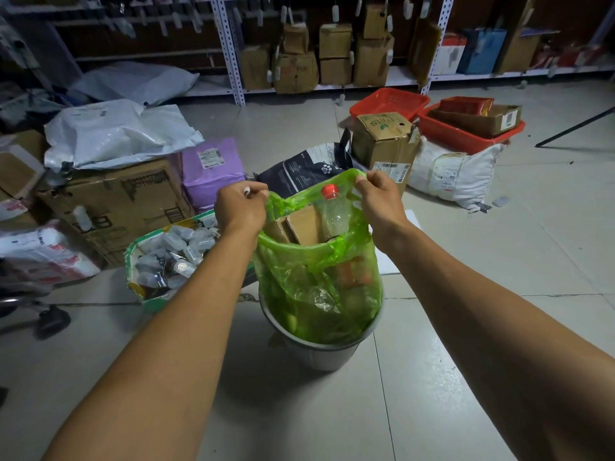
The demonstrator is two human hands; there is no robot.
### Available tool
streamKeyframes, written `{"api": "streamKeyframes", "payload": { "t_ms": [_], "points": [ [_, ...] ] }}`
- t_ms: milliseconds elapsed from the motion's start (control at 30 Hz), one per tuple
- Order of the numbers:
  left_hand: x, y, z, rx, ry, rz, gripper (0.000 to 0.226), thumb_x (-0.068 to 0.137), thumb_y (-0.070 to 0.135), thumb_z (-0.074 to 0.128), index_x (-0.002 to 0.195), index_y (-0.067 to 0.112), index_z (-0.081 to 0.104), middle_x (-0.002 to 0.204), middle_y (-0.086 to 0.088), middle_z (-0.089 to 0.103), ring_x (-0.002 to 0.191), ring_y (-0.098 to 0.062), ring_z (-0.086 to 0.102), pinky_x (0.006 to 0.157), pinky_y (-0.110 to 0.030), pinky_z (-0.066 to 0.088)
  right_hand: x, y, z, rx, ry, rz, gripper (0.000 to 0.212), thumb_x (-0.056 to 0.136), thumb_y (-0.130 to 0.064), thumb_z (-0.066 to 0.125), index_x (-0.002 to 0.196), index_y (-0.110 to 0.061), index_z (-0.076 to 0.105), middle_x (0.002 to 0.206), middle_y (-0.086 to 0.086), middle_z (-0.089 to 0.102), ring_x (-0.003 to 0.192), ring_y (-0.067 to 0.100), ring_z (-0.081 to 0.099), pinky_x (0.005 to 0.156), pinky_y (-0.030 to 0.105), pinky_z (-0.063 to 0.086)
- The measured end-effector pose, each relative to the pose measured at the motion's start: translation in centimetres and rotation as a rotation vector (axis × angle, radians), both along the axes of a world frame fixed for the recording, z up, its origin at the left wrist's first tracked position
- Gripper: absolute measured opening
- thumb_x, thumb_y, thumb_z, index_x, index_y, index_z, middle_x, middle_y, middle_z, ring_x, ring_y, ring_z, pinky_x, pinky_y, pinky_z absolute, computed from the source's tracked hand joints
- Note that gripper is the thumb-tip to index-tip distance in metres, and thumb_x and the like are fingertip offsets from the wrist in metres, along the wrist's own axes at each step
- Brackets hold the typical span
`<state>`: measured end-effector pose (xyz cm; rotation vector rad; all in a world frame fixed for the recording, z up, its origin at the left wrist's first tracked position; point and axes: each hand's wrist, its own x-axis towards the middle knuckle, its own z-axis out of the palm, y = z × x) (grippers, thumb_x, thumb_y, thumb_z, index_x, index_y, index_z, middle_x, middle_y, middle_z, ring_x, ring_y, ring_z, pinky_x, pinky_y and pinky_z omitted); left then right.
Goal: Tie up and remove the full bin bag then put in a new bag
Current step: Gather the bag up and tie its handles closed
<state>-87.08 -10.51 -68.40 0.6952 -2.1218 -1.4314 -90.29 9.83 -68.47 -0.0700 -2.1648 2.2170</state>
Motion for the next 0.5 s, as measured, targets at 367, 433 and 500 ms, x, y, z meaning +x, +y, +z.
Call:
{"api": "streamKeyframes", "payload": {
  "t_ms": [367,433,500],
  "points": [
    [1.9,-1.9,2.3,-0.259,0.003,-0.141,0.022,0.100,0.023,0.052,0.098,0.011,0.070,0.085,-0.006,0.073,0.061,-0.015,0.068,0.064,-0.029,0.055,1.7,1.1,-0.6,0.338,0.144,-0.101,0.014,0.093,-0.035,0.057,0.095,-0.024,0.066,0.074,-0.007,0.063,0.071,0.014,0.058,0.063,0.027,0.044],
    [2.6,-2.1,2.8,-0.340,0.013,-0.150,0.026,0.101,0.026,0.049,0.092,0.012,0.069,0.084,-0.009,0.073,0.067,-0.022,0.070,0.070,-0.035,0.056,2.3,1.2,-0.2,0.470,0.116,-0.098,0.028,0.091,-0.045,0.055,0.105,-0.023,0.066,0.088,-0.006,0.062,0.086,0.019,0.060,0.075,0.031,0.048],
    [3.2,-2.3,3.1,-0.412,0.019,-0.130,0.028,0.098,0.031,0.053,0.094,0.009,0.071,0.088,-0.009,0.072,0.075,-0.023,0.067,0.074,-0.035,0.053,3.2,1.4,0.2,0.517,0.085,-0.079,0.048,0.085,-0.060,0.053,0.114,-0.023,0.061,0.097,-0.006,0.059,0.093,0.019,0.059,0.082,0.037,0.051]
  ]
}}
